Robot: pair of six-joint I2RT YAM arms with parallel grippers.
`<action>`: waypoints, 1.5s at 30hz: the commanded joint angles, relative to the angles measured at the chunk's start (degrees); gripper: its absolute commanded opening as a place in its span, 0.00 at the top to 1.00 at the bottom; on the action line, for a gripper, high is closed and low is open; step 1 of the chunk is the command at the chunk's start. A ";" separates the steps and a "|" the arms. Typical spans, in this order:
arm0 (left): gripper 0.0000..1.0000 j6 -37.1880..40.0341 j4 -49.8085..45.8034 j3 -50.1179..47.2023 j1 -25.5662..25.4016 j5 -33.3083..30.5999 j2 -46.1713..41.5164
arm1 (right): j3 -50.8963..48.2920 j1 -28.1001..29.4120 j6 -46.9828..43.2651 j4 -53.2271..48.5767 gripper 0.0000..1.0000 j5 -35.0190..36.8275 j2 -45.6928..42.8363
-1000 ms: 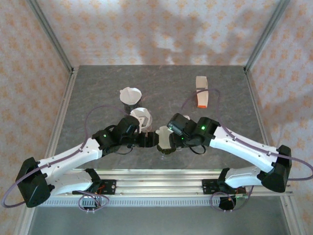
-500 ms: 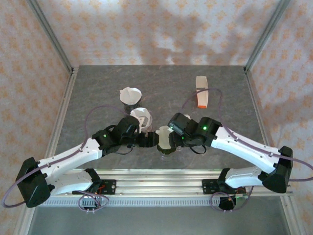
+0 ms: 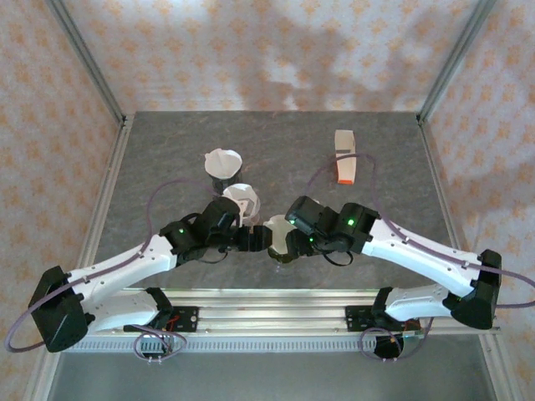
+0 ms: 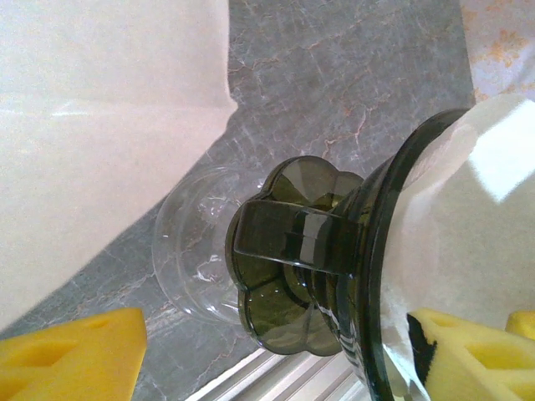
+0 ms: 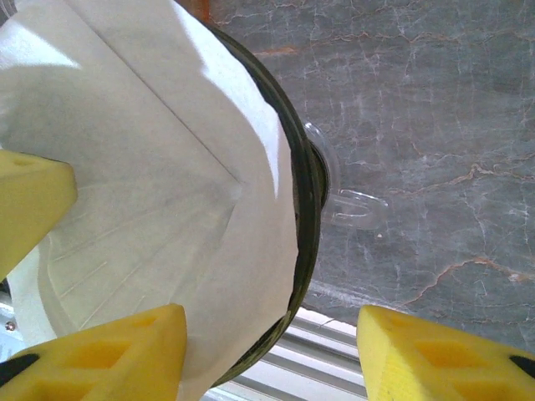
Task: Place the coffee filter in the dripper
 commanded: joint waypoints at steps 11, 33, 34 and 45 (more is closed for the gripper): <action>0.14 -0.08 -0.11 0.23 -0.41 -1.76 -3.87 | -0.23 0.24 1.01 -1.82 0.45 3.92 -1.39; 0.39 1.71 -2.48 3.48 -0.39 -1.31 -1.06 | -1.22 0.24 2.12 -1.53 0.45 4.61 -1.66; 0.39 1.70 -2.48 3.36 -0.32 -1.26 -1.10 | -1.15 0.24 2.19 -1.66 0.45 4.71 -1.66; 0.36 1.38 -1.79 3.34 -0.33 -0.70 -0.47 | 4.65 -3.60 -4.43 -0.50 0.34 5.36 0.63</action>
